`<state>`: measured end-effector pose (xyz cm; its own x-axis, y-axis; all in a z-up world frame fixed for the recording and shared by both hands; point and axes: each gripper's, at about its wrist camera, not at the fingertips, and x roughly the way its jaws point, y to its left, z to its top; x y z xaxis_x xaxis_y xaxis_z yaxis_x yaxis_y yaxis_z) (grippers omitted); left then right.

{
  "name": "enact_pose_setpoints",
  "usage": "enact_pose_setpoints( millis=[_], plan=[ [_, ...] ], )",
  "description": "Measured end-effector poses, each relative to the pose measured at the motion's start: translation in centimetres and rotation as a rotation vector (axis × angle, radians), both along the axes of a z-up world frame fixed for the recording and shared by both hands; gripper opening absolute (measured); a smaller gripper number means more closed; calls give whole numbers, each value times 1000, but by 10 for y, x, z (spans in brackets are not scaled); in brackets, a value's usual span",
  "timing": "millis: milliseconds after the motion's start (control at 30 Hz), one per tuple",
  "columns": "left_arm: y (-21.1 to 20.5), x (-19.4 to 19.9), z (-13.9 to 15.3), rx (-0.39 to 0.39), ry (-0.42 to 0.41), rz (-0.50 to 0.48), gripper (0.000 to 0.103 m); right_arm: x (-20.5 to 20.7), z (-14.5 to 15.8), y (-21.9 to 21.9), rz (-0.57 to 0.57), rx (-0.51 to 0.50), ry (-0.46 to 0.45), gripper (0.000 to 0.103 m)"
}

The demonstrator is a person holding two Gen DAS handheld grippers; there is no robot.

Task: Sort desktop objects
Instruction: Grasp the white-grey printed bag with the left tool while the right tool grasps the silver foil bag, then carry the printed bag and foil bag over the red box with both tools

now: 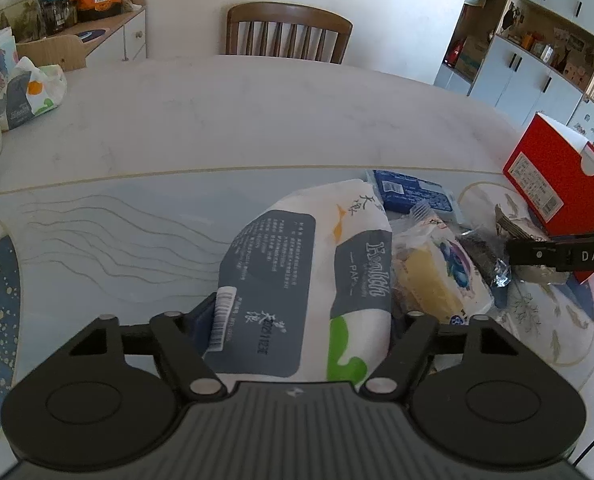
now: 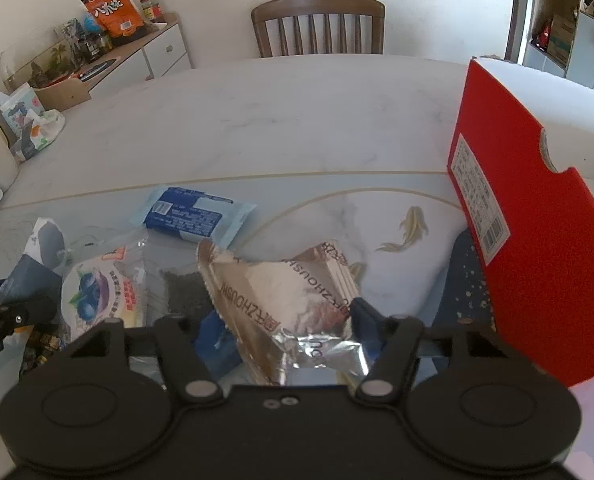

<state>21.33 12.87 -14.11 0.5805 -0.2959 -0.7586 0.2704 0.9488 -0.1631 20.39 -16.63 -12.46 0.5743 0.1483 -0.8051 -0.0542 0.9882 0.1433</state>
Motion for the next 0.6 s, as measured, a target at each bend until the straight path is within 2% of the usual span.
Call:
enact_pose_setpoints(
  millis=[167, 267, 600],
  plan=[
    [1, -1, 3, -10, -2, 8, 58, -4, 3, 0, 7, -4, -8, 57],
    [2, -1, 5, -10, -4, 13, 54, -8, 6, 0, 8, -15, -18, 55],
    [5, -8, 25, -15, -48, 51, 51, -20, 26, -9, -21, -17, -67, 55]
  ],
)
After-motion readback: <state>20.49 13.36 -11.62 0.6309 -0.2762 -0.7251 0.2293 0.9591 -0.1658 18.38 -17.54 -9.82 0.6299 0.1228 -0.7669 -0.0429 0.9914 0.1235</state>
